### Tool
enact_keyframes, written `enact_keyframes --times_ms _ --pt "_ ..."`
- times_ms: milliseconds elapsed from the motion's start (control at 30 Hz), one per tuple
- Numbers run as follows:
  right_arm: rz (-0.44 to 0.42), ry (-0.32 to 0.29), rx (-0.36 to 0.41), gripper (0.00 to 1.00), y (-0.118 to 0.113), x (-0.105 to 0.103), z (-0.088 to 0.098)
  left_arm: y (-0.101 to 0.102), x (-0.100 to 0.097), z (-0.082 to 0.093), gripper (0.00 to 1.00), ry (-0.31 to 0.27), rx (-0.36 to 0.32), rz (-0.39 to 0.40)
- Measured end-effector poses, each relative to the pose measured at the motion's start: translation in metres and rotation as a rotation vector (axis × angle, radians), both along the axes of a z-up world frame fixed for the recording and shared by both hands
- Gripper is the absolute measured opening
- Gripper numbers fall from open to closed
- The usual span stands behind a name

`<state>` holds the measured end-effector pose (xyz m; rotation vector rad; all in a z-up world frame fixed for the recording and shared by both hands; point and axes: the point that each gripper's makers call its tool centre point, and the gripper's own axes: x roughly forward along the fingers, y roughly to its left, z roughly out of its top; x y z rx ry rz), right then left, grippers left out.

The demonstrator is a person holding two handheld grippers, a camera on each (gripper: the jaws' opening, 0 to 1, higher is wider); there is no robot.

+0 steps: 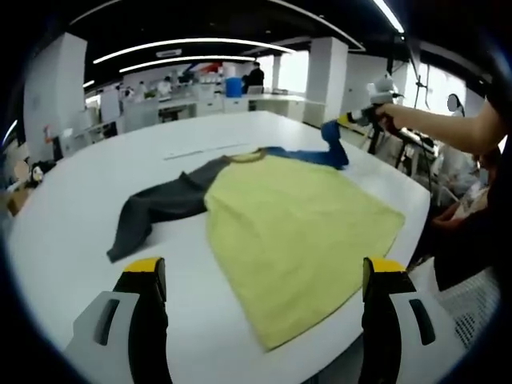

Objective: Fold the garment on the visible template until the final outline fits inside the template.

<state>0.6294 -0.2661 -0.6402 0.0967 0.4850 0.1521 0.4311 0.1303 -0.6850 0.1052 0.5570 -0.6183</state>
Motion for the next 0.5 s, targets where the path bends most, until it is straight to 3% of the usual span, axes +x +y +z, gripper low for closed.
enact_keyframes --times_ms 133,500 --pt "0.020 0.001 0.004 0.00 0.014 0.004 0.001 0.004 0.004 0.005 0.99 -0.031 0.017 0.017" --pt "0.065 -0.003 0.059 0.00 0.055 0.012 0.003 0.013 0.002 0.003 0.99 -0.028 0.026 0.043"
